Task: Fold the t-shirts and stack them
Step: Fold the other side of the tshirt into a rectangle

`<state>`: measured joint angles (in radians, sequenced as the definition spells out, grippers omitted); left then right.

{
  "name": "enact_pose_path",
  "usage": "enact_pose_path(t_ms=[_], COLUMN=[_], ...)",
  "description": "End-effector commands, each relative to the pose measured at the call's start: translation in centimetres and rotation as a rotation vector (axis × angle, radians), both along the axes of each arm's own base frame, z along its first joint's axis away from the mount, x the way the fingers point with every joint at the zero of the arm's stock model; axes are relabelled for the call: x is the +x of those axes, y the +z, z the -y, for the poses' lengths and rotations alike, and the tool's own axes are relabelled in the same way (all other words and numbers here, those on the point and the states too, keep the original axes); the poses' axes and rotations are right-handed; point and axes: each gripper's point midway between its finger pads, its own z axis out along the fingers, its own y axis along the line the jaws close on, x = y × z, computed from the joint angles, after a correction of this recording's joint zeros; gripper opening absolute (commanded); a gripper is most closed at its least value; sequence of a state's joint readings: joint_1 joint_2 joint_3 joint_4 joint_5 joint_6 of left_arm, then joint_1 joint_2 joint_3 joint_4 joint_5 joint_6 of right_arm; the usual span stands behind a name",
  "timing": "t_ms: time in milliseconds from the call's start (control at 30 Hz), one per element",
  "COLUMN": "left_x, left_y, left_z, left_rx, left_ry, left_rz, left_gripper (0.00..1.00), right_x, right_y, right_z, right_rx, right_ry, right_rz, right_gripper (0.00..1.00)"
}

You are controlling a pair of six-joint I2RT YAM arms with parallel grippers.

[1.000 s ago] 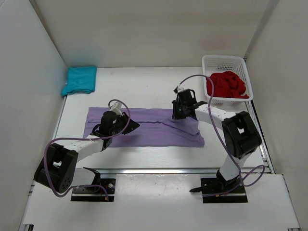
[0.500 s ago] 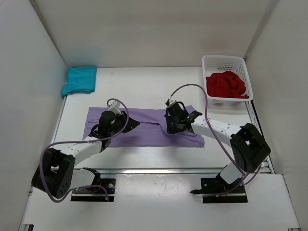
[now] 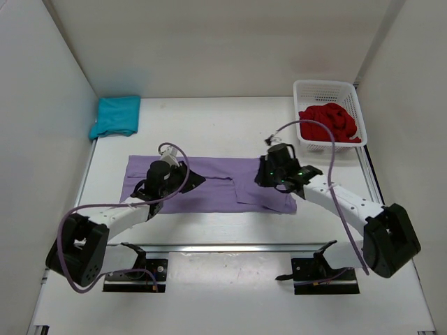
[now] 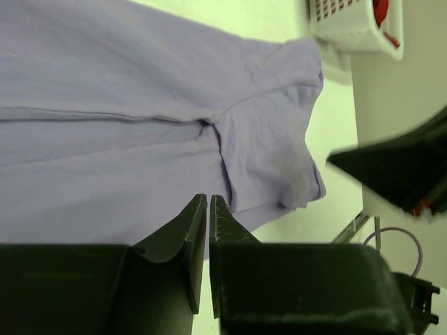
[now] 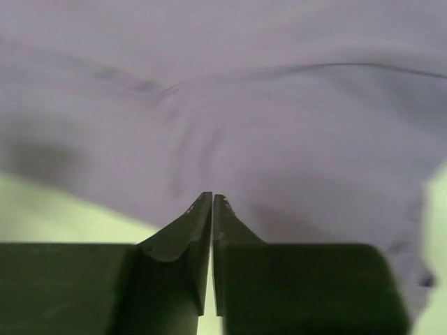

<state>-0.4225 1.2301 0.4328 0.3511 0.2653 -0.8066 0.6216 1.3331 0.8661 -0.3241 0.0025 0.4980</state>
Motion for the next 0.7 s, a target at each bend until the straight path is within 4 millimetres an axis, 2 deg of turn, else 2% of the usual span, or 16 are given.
enact_pose_path(t_ms=[0, 33, 67, 133, 200, 267, 300, 333, 367, 433, 467, 533, 567, 600, 633, 667], left_x=[1.2, 1.1, 1.6, 2.2, 3.5, 4.2, 4.4, 5.3, 4.9, 5.5, 5.5, 5.7, 5.6, 6.0, 6.1, 6.1], left_y=[1.5, 0.7, 1.3, 0.0, 0.6, 0.4, 0.3, -0.2, -0.9, -0.8, -2.0, -2.8, -4.2, -4.5, -5.6, -6.2], left_z=[2.6, 3.5, 4.2, 5.5, 6.8, 7.9, 9.2, 9.5, 10.5, 11.9, 12.2, 12.9, 12.6, 12.3, 11.5, 11.0], left_rx=[0.002, 0.018, 0.012, 0.022, -0.003, -0.015, -0.015, -0.006, 0.004, 0.013, 0.017, 0.008, 0.022, 0.022, 0.030, 0.030], left_ry=[-0.051, -0.081, -0.092, -0.120, -0.132, -0.159, -0.185, -0.181, -0.204, -0.220, -0.231, -0.238, -0.232, -0.221, -0.207, -0.197], left_rz=[0.045, 0.028, 0.038, -0.002, -0.001, -0.019, -0.022, -0.035, -0.050, -0.041, -0.072, -0.090, -0.120, -0.124, -0.146, -0.159], left_gripper=[0.18, 0.18, 0.18, 0.19, 0.18, 0.18, 0.18, 0.18, 0.17, 0.18, 0.18, 0.18, 0.17, 0.16, 0.17, 0.16], right_x=[0.9, 2.3, 2.7, 4.7, 6.8, 8.1, 8.7, 9.1, 9.3, 10.0, 10.6, 11.0, 11.5, 11.7, 11.9, 12.2], right_y=[-3.4, -2.5, -3.5, -2.4, -1.7, -0.7, -0.5, -0.2, 0.2, -0.3, 0.0, -2.7, -2.7, -4.0, -5.1, -5.3], right_z=[4.7, 5.8, 8.1, 9.1, 10.5, 10.7, 10.6, 10.1, 9.6, 9.3, 9.2, 9.2, 9.1, 9.6, 10.1, 10.3], right_rx=[0.023, 0.063, 0.059, 0.153, 0.175, 0.199, 0.217, 0.256, 0.277, 0.265, 0.263, 0.241, 0.248, 0.231, 0.210, 0.202], right_ry=[-0.139, -0.177, -0.240, -0.264, -0.304, -0.290, -0.280, -0.253, -0.242, -0.245, -0.247, -0.271, -0.284, -0.309, -0.341, -0.363], right_rz=[-0.044, 0.003, 0.001, 0.055, 0.104, 0.141, 0.161, 0.158, 0.165, 0.174, 0.196, 0.127, 0.135, 0.113, 0.093, 0.089], right_gripper=[0.02, 0.01, 0.00, 0.00, 0.04, 0.13, 0.15, 0.15, 0.12, 0.07, 0.07, 0.04, 0.04, 0.03, 0.01, 0.00])
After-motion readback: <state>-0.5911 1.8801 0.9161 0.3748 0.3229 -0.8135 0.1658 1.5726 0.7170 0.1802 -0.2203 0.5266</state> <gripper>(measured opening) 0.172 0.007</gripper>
